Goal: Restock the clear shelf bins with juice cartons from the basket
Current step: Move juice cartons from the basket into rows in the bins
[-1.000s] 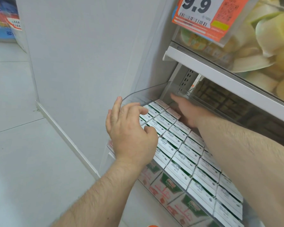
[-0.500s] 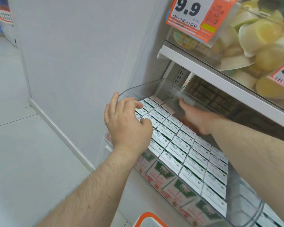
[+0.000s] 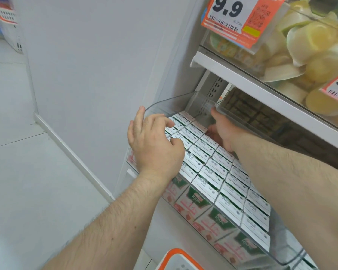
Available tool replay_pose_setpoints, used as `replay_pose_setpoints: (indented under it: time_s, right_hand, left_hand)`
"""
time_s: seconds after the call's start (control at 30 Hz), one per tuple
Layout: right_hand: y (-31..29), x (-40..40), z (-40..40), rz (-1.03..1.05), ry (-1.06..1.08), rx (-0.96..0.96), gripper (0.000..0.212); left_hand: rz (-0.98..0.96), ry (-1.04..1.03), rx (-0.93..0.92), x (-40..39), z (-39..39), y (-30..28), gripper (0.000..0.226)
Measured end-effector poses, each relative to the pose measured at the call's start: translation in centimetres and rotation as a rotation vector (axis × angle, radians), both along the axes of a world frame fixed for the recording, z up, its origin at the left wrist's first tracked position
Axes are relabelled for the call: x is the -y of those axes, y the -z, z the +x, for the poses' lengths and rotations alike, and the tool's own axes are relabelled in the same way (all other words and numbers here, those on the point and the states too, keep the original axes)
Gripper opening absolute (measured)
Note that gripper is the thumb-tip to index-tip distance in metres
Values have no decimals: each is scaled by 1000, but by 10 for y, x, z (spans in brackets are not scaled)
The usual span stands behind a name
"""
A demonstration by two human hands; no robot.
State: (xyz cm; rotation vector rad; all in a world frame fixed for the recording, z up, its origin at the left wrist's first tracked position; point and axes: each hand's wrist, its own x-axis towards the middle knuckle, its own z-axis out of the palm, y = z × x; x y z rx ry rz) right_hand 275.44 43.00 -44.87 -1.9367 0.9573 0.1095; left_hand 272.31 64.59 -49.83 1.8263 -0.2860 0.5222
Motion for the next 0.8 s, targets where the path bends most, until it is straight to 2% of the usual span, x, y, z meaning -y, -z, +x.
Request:
replay_pose_setpoints:
  time_s: [0.13,0.2,0.27,0.3,0.33,0.4,0.43,0.5,0.57,0.6,0.67,0.73,0.8]
  right_hand:
    - [-6,1,-2,69,-20,-69,102]
    - [-9,4,-6,6,-43,-145,110]
    - [-17,5,-16,-25,-63,-234,109]
    - [-23,2,-23,-118,-60,-262,109]
    - [-27,-1,-30,-65,-27,-291,106]
    - [-29,-3,-38,188,70,-266,108]
    - [-27,2,-39,186,-6,-320,117]
    - [-22,2,-46,24,-200,-419,131]
    - [-27,1,-54,-41,-193,-366,118]
    - [-32,-3,-60,-129,-185,-401,112]
    - [-37,3,-72,-235,-203,-605,122]
    - [-41,6,-81,-219,-231,-705,125]
    - [-43,7,-88,-199,-221,-688,119]
  left_hand:
    - [5,7,-12,-1,-1,-1,32]
    - [30,8,-21,-2,-2,-3,31]
    - [72,-19,-15,-2,-6,-5,29]
    - [95,-33,1,-1,-11,-5,28]
    - [109,-36,26,1,-16,-5,28]
    - [91,5,73,6,-26,-4,26]
    - [66,29,82,8,-28,-3,25]
    - [14,44,72,9,-29,-1,20]
    - [-7,36,61,8,-26,-1,18]
    - [-7,34,59,8,-25,-2,18]
    - [-2,37,53,7,-25,-2,17]
    - [9,39,46,8,-25,-1,18]
    - [19,32,35,8,-25,-1,19]
